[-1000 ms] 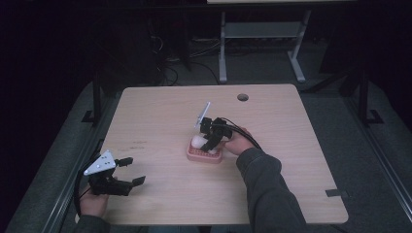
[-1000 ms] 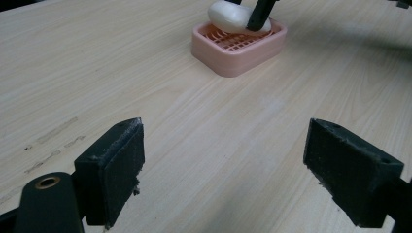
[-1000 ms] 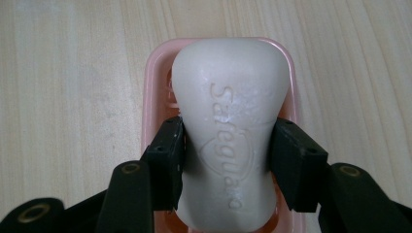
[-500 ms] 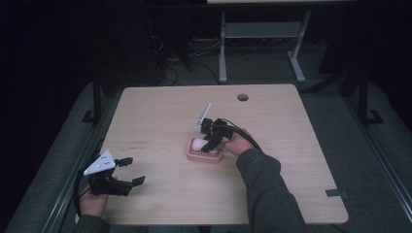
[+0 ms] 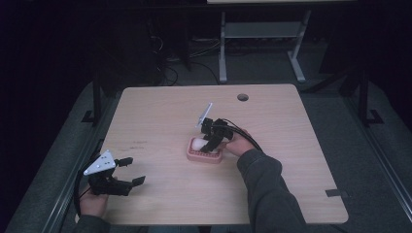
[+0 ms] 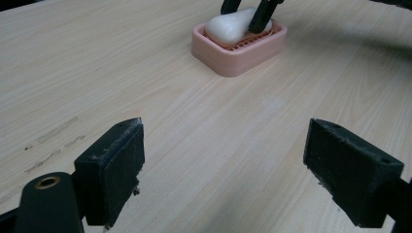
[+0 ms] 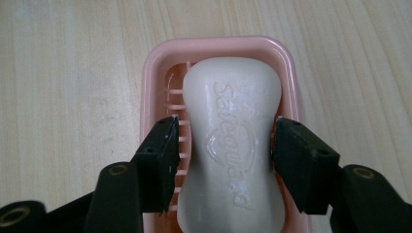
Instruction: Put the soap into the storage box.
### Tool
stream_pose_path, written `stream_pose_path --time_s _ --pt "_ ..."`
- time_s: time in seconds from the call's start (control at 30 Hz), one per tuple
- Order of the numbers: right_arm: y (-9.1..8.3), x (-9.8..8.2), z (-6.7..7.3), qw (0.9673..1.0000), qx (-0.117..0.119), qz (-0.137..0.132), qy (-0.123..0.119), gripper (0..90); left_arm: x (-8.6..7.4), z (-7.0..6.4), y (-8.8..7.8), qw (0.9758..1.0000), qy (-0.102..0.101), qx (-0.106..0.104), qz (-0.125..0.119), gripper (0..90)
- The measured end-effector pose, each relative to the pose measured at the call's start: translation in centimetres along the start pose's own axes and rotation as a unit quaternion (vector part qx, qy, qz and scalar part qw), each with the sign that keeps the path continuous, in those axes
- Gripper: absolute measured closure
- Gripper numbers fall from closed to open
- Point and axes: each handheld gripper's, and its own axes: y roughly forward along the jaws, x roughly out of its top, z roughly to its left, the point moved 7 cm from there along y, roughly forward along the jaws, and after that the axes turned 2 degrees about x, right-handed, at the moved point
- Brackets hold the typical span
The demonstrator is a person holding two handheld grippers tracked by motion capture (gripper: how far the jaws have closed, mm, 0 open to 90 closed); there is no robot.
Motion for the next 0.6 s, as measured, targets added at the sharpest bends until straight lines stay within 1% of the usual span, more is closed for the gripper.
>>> stream_pose_path --time_s 0.13,0.17,0.2,0.3,0.4,0.47,0.6 --pt "-0.2 0.0 0.0 0.9999 -0.006 -0.010 0.003 39.9 0.0 0.0 0.0 1.0000 0.000 0.000 0.000 14.8" --pt "-0.4 0.0 0.0 0.9999 -0.006 -0.014 0.001 39.9 0.0 0.0 0.0 1.0000 0.000 0.000 0.000 14.8" --pt "-0.5 0.0 0.0 0.9998 -0.004 -0.016 0.004 39.7 0.0 0.0 0.0 1.0000 -0.001 0.000 0.000 14.8" --pt "-0.8 0.0 0.1 0.9998 -0.004 -0.018 0.004 38.6 0.0 0.0 0.0 1.0000 0.001 0.000 0.000 14.8" --pt "-1.1 -0.1 0.1 0.9997 -0.005 -0.022 0.008 37.1 0.0 0.0 0.0 1.0000 0.000 0.000 0.001 14.8" --pt "-1.3 -0.1 0.2 0.9997 -0.008 -0.022 0.010 35.6 0.0 0.0 0.0 1.0000 0.001 0.000 0.000 14.8" --pt "-1.6 -0.3 0.3 0.9996 -0.008 -0.022 0.013 34.3 0.0 -0.1 0.0 1.0000 0.001 0.000 0.002 14.8"
